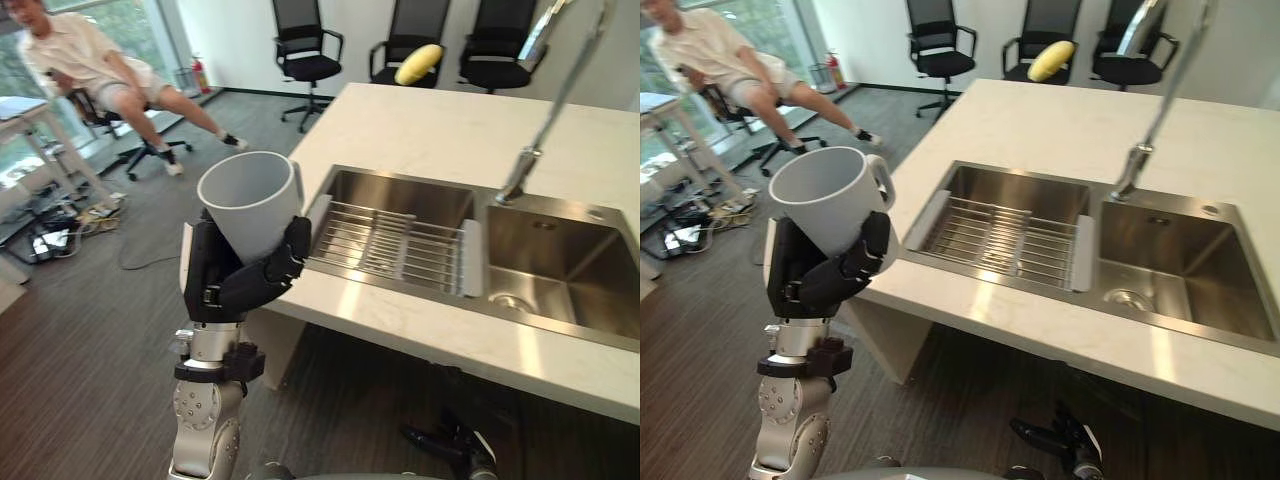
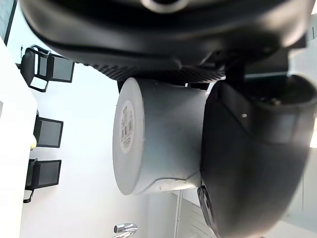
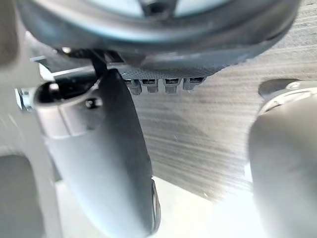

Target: Walk over to the sink, pick up the cup, carry it to the dishwasher, place the cup inside the dishwasher, then close the dishwasher door

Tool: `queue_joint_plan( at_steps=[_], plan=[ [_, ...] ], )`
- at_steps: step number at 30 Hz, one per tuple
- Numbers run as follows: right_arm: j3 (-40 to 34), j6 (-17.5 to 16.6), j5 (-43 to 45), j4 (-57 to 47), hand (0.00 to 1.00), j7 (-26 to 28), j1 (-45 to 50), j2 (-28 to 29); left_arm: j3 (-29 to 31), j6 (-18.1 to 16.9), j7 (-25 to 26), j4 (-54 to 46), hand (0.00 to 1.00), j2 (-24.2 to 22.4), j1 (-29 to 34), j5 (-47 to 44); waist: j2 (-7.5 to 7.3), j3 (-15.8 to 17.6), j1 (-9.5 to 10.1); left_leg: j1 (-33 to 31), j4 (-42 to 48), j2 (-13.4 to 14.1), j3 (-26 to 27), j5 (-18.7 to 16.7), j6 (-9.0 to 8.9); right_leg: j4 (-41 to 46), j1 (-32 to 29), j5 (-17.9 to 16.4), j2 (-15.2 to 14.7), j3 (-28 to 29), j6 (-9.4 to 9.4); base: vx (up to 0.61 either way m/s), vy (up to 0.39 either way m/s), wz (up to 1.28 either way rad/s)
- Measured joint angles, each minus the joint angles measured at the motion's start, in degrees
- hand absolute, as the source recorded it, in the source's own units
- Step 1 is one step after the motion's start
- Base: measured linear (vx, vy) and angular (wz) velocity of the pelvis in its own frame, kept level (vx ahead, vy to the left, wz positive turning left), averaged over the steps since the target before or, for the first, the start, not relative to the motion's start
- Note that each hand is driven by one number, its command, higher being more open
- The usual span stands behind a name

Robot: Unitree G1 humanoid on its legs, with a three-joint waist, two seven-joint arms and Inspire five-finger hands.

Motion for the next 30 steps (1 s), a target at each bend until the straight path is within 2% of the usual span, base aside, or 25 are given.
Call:
queue_joint_plan(
  at_steps=[1, 2, 3, 5, 8, 11, 14, 16, 17, 18, 19, 20, 21, 22, 23, 25, 26, 27, 28, 29, 30],
  plan=[
    [0.01, 0.09, 0.07, 0.07, 1.0, -0.39, 0.05, 0.74, -0.44, -0.02, -0.47, 0.39, 0.0, 0.51, 0.28, -0.24, -0.8, -0.36, 0.04, 0.75, -2.91, -1.92, -0.32, 1.28, 0.17, -0.22, 0.02, -0.03, -1.08, -0.16, -0.14, -0.03, 0.293, 0.88],
    [0.66, 0.06, 0.08, -0.22, 1.0, -0.24, 0.75, 2.31, -1.09, -0.01, -0.56, 1.17, 0.0, 1.68, 0.46, -0.9, -2.23, -1.23, -0.3, 2.14, -8.86, -5.5, -1.69, 4.47, 1.38, -1.76, 0.53, 0.55, -2.47, -0.28, 0.16, -0.02, 0.261, 0.87],
    [0.66, 0.05, 0.08, -0.17, 1.0, 0.12, 1.2, 3.61, -1.38, 0.0, -0.63, 2.17, 0.0, 2.05, 0.31, -1.04, -2.91, -1.61, -1.04, 2.8, -12.42, -7.65, -3.61, 6.22, 2.13, -3.04, 1.46, 1.07, -3.1, -0.71, 0.04, -0.01, 0.237, 0.94],
    [0.65, 0.06, 0.32, 0.08, 1.0, 0.4, 1.42, 4.27, -2.12, 0.0, -0.4, 3.41, 0.0, 2.21, 0.48, -2.3, -3.34, -1.87, -1.26, 3.5, -14.89, -9.61, -5.45, 7.78, 3.34, -4.35, 2.86, 2.35, -3.69, -1.07, 0.11, 0.05, 0.155, 0.68],
    [0.75, -0.21, 0.42, 0.11, 1.0, 0.38, 0.62, 4.22, -2.4, 0.08, 0.95, 4.5, 0.0, 2.9, 0.48, -2.65, -3.47, -1.89, -1.3, 3.74, -15.15, -10.53, -5.95, 7.94, 3.6, -5.28, 3.85, 3.65, -4.22, -1.0, 0.68, 0.06, 0.066, 0.17],
    [2.06, -1.05, 0.38, 0.11, 1.0, 0.52, 0.25, 3.5, -3.72, 0.25, 3.1, 4.49, 0.0, 3.48, 0.38, -2.51, -3.6, -1.8, -1.5, 3.72, -14.67, -10.33, -6.02, 7.5, 3.45, -4.69, 3.76, 3.76, -4.18, -0.51, 0.73, 0.03, -0.016, -0.01],
    [3.01, -1.24, 0.31, -0.12, 1.0, 0.43, -0.06, 1.89, -4.41, 0.87, 5.94, 4.49, 0.0, 2.89, 0.36, -1.73, -2.98, -1.44, -1.59, 2.84, -11.02, -9.12, -6.24, 4.36, 3.05, -0.24, 2.68, 3.41, -4.51, -0.09, 0.34, 0.0, -0.015, -0.04],
    [3.33, -1.32, 0.26, -0.77, 1.0, 0.26, 0.23, 0.92, -4.33, 0.95, 7.75, 4.5, 0.0, 2.29, 0.34, -1.38, -2.58, -0.31, -1.77, 2.83, -8.75, -8.61, -6.89, 2.5, 3.84, 6.9, 0.67, 2.91, -5.89, -0.02, -0.42, -0.02, 0.041, 0.17],
    [4.01, -1.31, 0.25, -1.46, 1.0, 0.06, 0.66, 0.24, -4.1, 0.99, 8.55, 4.37, 0.0, 2.36, 0.27, -1.3, -2.18, 0.39, -1.93, 3.07, -7.96, -8.92, -7.88, 2.1, 4.35, 13.99, -1.59, 2.89, -7.83, 0.38, -0.51, -0.02, 0.057, 0.34],
    [4.29, -1.31, 0.16, -1.95, 1.0, 0.06, 0.96, 0.14, -3.76, 0.98, 8.82, 4.24, 0.0, 2.49, 0.31, -1.21, -2.25, 0.69, -1.94, 3.31, -7.71, -9.49, -8.61, 1.94, 4.6, 17.41, -2.67, 2.84, -8.92, 1.22, -0.8, 0.0, 0.089, 0.82],
    [5.79, -1.34, -0.11, -2.59, 1.0, 0.07, 1.73, 0.23, -2.83, 0.94, 10.36, 4.3, 0.0, 2.59, 0.88, -0.76, -3.32, 1.76, -2.42, 3.97, -7.1, -10.95, -11.75, 1.52, 5.34, 25.67, -5.41, 2.8, -10.35, 6.74, -4.28, 0.02, 0.043, 0.84],
    [6.39, -1.62, -0.11, -2.79, 1.0, 0.0, 1.84, 0.41, -2.37, 0.87, 10.85, 4.34, 0.0, 2.58, 1.38, -0.76, -2.89, 2.1, -2.63, 3.94, -6.8, -11.02, -12.9, 1.4, 5.51, 26.8, -5.81, 0.76, -9.66, 8.68, -3.96, 0.03, 0.037, 0.92],
    [6.91, -1.65, -0.12, -3.1, 1.0, 0.01, 1.82, 0.52, -2.06, 0.75, 11.21, 4.38, 0.0, 2.42, 1.99, -0.8, -3.29, 2.32, -3.11, 3.83, -6.6, -10.85, -14.14, 1.32, 5.64, 26.75, -5.91, -1.57, -8.35, 10.3, -3.46, 0.04, -0.026, 0.83],
    [8.6, -1.73, -0.1, -4.63, 1.0, 0.12, 2.23, 0.85, -1.57, 0.47, 12.15, 4.45, 0.0, 2.39, 2.41, -0.95, -3.16, 2.45, -3.25, 3.42, -6.24, -10.56, -16.56, 1.32, 5.64, 25.58, -6.11, -5.22, -5.23, 12.35, -2.72, 0.08, -0.06, 1.0],
    [9.77, -1.86, -0.12, -6.06, 1.0, 0.58, 2.41, 1.11, -1.15, -0.08, 12.4, 4.45, 0.0, 2.38, 2.49, -0.96, -3.67, 3.22, -3.1, 3.18, -6.02, -10.42, -18.7, 1.32, 5.64, 23.46, -6.74, -7.47, -2.44, 13.82, -2.62, 0.1, -0.107, 1.08],
    [11.78, -2.05, 0.01, -9.71, 1.0, 1.85, 3.49, 1.34, -1.13, -0.5, 12.64, 4.46, 0.0, 2.41, 2.59, -1.71, -4.13, 3.7, -3.25, 1.71, -4.12, -10.08, -22.76, 0.73, 5.0, 19.83, -9.18, -8.59, 2.26, 17.96, -2.2, 0.1, -0.161, 0.98],
    [12.04, -2.13, 0.06, -10.83, 1.0, 2.32, 3.95, 1.57, -1.2, -0.51, 12.53, 4.48, 0.0, 2.37, 2.6, -1.95, -4.2, 3.77, -3.46, 1.26, -3.34, -9.92, -24.03, 0.34, 4.74, 18.93, -9.83, -8.58, 3.53, 19.7, -2.19, 0.11, -0.205, 1.11],
    [13.03, -2.35, 0.37, -12.72, 1.0, 2.55, 4.87, 1.89, -1.51, -0.54, 11.85, 4.49, 0.0, 2.4, 2.85, -2.72, -4.57, 3.69, -3.68, 0.33, -1.55, -9.88, -26.5, -0.8, 3.74, 16.17, -10.1, -8.37, 5.26, 22.63, -2.32, 0.1, -0.186, 0.91],
    [13.37, -2.36, 0.46, -13.86, 1.0, 2.64, 5.43, 2.07, -1.62, -0.61, 11.53, 4.36, 0.0, 2.52, 3.13, -2.77, -5.35, 3.57, -3.65, 0.21, -0.55, -10.23, -27.56, -1.59, 3.16, 14.07, -9.7, -8.05, 5.28, 23.02, -2.63, 0.15, -0.278, 1.1],
    [14.69, -2.36, 0.65, -15.74, 1.0, 2.8, 6.24, 2.57, -1.69, -1.25, 10.48, 4.59, 0.0, 2.27, 4.14, -2.76, -6.64, 3.44, -3.76, 0.18, 1.93, -10.48, -29.31, -3.64, 1.91, 13.48, -8.55, -6.58, 4.42, 21.45, -1.93, 0.21, -0.32, 1.0],
    [15.43, -2.2, 0.58, -16.68, 1.0, 2.7, 6.54, 1.83, -2.35, -1.2, 10.01, 4.4, 0.0, 1.17, 6.56, -2.81, -5.41, 2.59, -3.68, 0.06, 3.39, -7.97, -29.07, -5.1, 1.66, 13.49, -7.02, -8.09, 5.45, 18.67, -2.97, 0.24, -0.336, 0.96]
  ],
)
